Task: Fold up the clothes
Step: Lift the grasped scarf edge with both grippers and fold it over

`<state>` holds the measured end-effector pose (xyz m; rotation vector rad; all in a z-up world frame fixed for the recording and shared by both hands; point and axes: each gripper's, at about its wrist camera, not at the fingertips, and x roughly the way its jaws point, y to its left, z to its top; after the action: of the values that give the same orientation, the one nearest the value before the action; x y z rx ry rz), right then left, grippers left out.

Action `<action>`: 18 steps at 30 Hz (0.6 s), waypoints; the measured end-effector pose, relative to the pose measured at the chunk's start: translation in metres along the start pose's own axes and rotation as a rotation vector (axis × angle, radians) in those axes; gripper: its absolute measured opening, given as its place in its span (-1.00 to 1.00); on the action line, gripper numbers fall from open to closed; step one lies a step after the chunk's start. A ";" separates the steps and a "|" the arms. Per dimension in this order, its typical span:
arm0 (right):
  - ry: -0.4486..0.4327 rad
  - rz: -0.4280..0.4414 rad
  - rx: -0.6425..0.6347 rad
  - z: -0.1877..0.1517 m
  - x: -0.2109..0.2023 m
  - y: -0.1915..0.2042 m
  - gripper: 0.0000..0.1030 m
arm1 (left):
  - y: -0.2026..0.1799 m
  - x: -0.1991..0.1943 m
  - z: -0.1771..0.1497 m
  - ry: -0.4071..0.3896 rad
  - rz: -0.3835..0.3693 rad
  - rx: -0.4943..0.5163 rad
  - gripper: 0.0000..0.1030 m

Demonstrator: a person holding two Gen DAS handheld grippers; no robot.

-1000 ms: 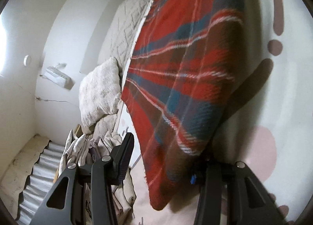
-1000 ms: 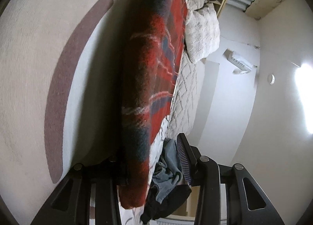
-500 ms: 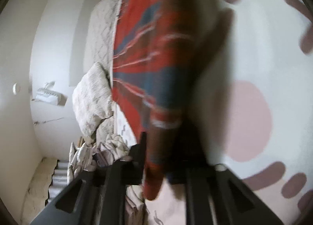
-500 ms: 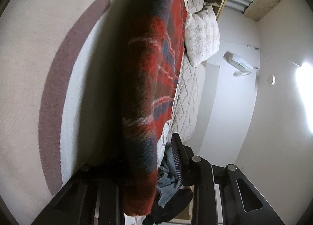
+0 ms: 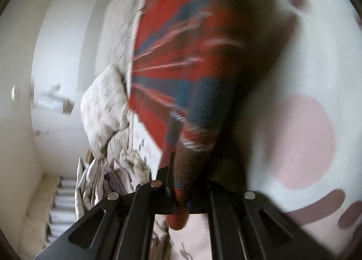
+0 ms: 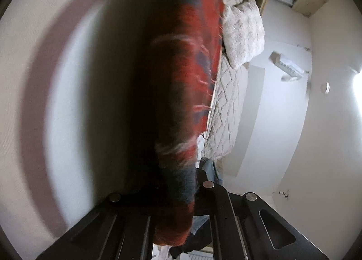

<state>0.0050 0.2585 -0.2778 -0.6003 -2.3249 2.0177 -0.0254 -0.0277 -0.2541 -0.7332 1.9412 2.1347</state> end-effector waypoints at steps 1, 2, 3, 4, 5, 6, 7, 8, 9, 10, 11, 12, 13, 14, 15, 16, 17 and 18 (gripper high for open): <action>0.003 -0.011 0.023 0.001 0.000 -0.012 -0.91 | 0.012 -0.003 0.001 0.003 0.007 -0.040 -0.90; 0.007 -0.023 0.044 0.001 0.000 -0.024 -0.91 | 0.026 -0.008 0.001 0.007 0.014 -0.094 -0.90; 0.011 -0.037 0.065 0.001 0.000 -0.038 -0.91 | 0.040 -0.013 0.002 0.012 0.021 -0.148 -0.90; 0.014 -0.057 0.088 0.001 -0.001 -0.054 -0.92 | 0.054 -0.019 0.003 0.014 0.028 -0.206 -0.90; 0.016 -0.077 0.106 -0.001 -0.004 -0.070 -0.92 | 0.068 -0.028 0.003 0.010 0.035 -0.270 -0.90; 0.016 -0.095 0.118 -0.002 -0.007 -0.082 -0.92 | 0.080 -0.039 0.002 -0.001 0.046 -0.318 -0.90; 0.015 -0.116 0.129 -0.004 -0.012 -0.096 -0.92 | 0.089 -0.052 0.000 -0.016 0.065 -0.345 -0.90; 0.015 -0.136 0.135 -0.007 -0.017 -0.107 -0.92 | 0.099 -0.064 -0.002 -0.031 0.084 -0.373 -0.90; 0.015 -0.154 0.138 -0.010 -0.024 -0.115 -0.92 | 0.108 -0.077 -0.003 -0.046 0.104 -0.401 -0.90; 0.014 -0.176 0.141 -0.015 -0.034 -0.124 -0.92 | 0.117 -0.089 -0.005 -0.060 0.122 -0.424 -0.90; 0.013 -0.198 0.144 -0.019 -0.044 -0.133 -0.92 | 0.124 -0.101 -0.009 -0.071 0.137 -0.438 -0.90; 0.012 -0.221 0.147 -0.023 -0.054 -0.142 -0.92 | 0.132 -0.116 -0.015 -0.083 0.148 -0.455 -0.90; 0.011 -0.243 0.150 -0.028 -0.064 -0.151 -0.92 | 0.138 -0.131 -0.021 -0.093 0.156 -0.472 -0.90; 0.010 -0.255 0.157 -0.033 -0.077 -0.159 -0.92 | 0.143 -0.148 -0.027 -0.100 0.155 -0.487 -0.90; 0.010 -0.252 0.167 -0.039 -0.093 -0.167 -0.92 | 0.146 -0.164 -0.034 -0.106 0.154 -0.496 -0.90; 0.009 -0.240 0.178 -0.044 -0.111 -0.173 -0.92 | 0.146 -0.177 -0.041 -0.108 0.152 -0.490 -0.90; 0.008 -0.216 0.188 -0.050 -0.129 -0.176 -0.92 | 0.146 -0.191 -0.048 -0.109 0.150 -0.483 -0.90; 0.007 -0.192 0.199 -0.056 -0.148 -0.180 -0.92 | 0.144 -0.206 -0.056 -0.101 0.141 -0.476 -0.90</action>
<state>0.1060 0.2518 -0.0607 -0.3595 -2.0530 2.1162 0.1039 -0.0605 -0.0342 -0.5508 1.4845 2.7036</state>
